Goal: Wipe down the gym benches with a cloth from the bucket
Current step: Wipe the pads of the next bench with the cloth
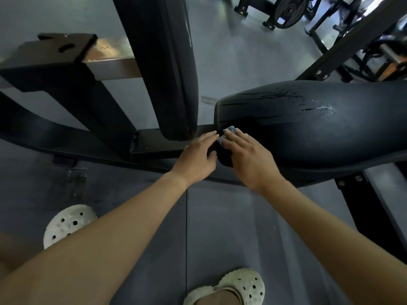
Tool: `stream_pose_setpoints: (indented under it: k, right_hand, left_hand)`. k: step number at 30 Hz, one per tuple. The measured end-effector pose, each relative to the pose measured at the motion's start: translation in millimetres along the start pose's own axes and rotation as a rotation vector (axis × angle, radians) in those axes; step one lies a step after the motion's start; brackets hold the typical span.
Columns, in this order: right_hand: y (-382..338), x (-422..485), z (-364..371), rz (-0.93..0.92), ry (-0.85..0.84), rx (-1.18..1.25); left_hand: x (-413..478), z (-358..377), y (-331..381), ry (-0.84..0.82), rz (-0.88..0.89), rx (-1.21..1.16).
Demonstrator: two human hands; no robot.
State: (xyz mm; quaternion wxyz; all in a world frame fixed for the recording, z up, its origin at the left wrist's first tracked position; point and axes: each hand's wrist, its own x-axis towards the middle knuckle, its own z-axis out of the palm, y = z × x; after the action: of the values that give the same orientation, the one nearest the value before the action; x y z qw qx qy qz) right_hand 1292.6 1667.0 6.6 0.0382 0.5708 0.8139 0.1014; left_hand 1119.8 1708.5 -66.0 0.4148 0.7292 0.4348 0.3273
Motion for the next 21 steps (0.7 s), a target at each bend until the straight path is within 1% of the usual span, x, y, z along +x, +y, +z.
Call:
stream_pose_setpoints:
  k: [2,3,5,8,10,12,16,19,21]
  right_hand:
    - [13,-14,-6,-0.007,0.029,-0.034]
    - [22,-20,-8,0.024,0.063,-0.036]
    - [41,-32,-12,0.165,0.166,-0.019]
    - [54,-43,-13,0.46,0.297,-0.024]
    - [44,-42,-6,0.563,0.37,-0.018]
    - [25,-37,3,0.544,0.388,-0.007]
    - [-2,-45,9,0.306,0.203,-0.017]
    - [13,-62,2,0.16,0.13,-0.11]
    - [30,-76,-5,0.143,0.125,-0.151]
  left_hand:
    - [1,3,6,0.026,-0.019,0.03]
    - [1,4,10,0.031,-0.024,0.042]
    - [0,6,16,0.028,-0.024,0.067]
    - [-1,11,22,0.031,-0.013,0.141]
    - [-2,15,26,0.047,0.017,0.192]
    - [-2,19,31,0.074,0.065,0.229]
    - [-5,28,47,0.08,0.22,0.246]
    - [-5,36,58,0.083,0.31,0.243]
    - [-3,44,66,0.083,0.346,0.259]
